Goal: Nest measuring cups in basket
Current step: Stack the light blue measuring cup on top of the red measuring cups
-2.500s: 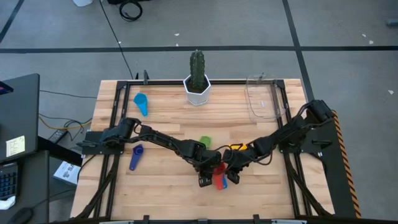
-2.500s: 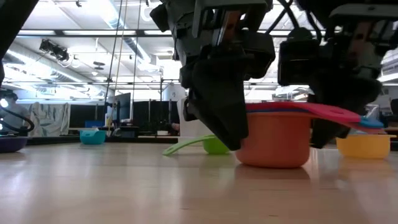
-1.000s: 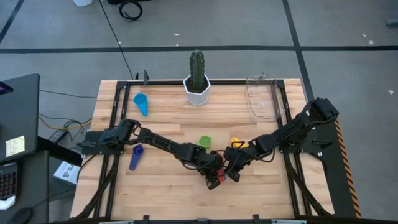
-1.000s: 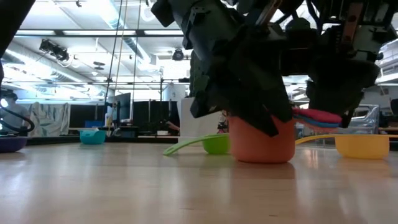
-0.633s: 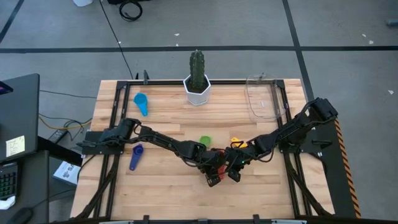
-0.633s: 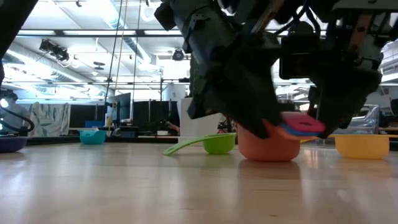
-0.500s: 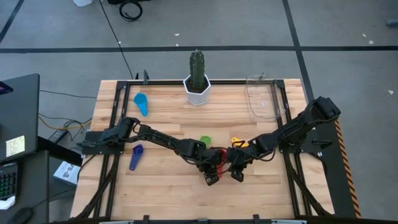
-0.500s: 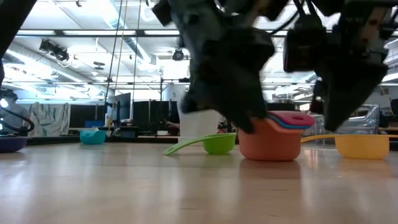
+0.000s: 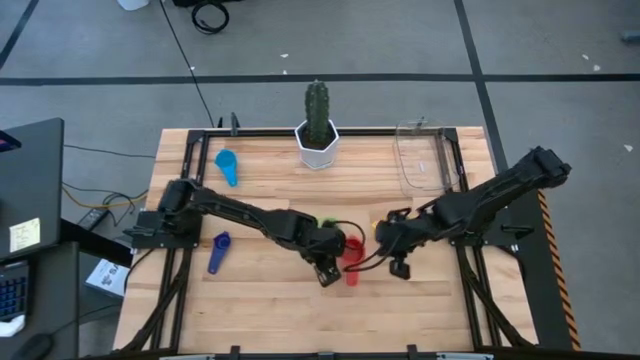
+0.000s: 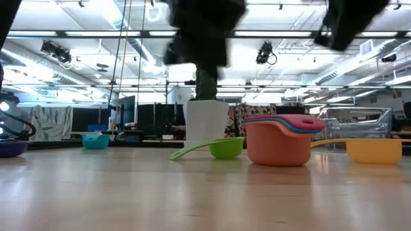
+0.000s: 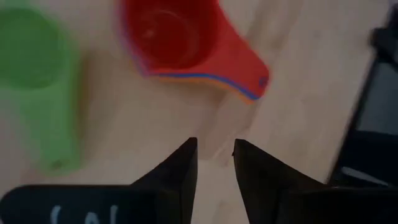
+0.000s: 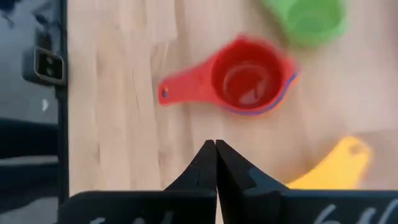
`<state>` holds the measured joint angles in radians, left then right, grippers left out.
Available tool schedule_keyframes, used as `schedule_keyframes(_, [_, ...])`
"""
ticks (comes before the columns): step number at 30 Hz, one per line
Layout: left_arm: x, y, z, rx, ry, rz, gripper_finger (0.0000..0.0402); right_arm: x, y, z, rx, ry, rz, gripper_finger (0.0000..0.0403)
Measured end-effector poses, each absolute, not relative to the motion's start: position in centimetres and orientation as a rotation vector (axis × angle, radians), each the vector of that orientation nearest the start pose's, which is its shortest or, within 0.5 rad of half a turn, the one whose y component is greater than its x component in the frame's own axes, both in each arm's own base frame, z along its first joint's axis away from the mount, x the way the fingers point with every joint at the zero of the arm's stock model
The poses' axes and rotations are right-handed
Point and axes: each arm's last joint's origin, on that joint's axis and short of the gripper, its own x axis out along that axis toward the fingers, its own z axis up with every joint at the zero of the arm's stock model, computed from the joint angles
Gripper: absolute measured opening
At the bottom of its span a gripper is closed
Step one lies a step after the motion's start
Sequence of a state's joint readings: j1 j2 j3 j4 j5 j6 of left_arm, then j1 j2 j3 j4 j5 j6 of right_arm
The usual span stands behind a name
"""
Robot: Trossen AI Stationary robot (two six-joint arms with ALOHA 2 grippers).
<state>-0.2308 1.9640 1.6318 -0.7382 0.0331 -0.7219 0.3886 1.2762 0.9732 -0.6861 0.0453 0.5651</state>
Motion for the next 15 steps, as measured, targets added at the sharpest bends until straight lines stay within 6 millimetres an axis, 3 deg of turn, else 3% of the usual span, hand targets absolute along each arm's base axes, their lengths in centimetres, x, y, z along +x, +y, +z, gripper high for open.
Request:
schedule_keyframes(7, [38.3,-7.7,28.3,-0.527,1.026,0.23,0.0109,20.3,8.3,31.4,0.186,0.928,-0.049,0.0])
schedule_keyframes(15, [36.3,-7.0,31.0,-0.478,0.982,0.272,0.0109,17.9,7.6,33.2,0.145,0.924,-0.092,0.0001])
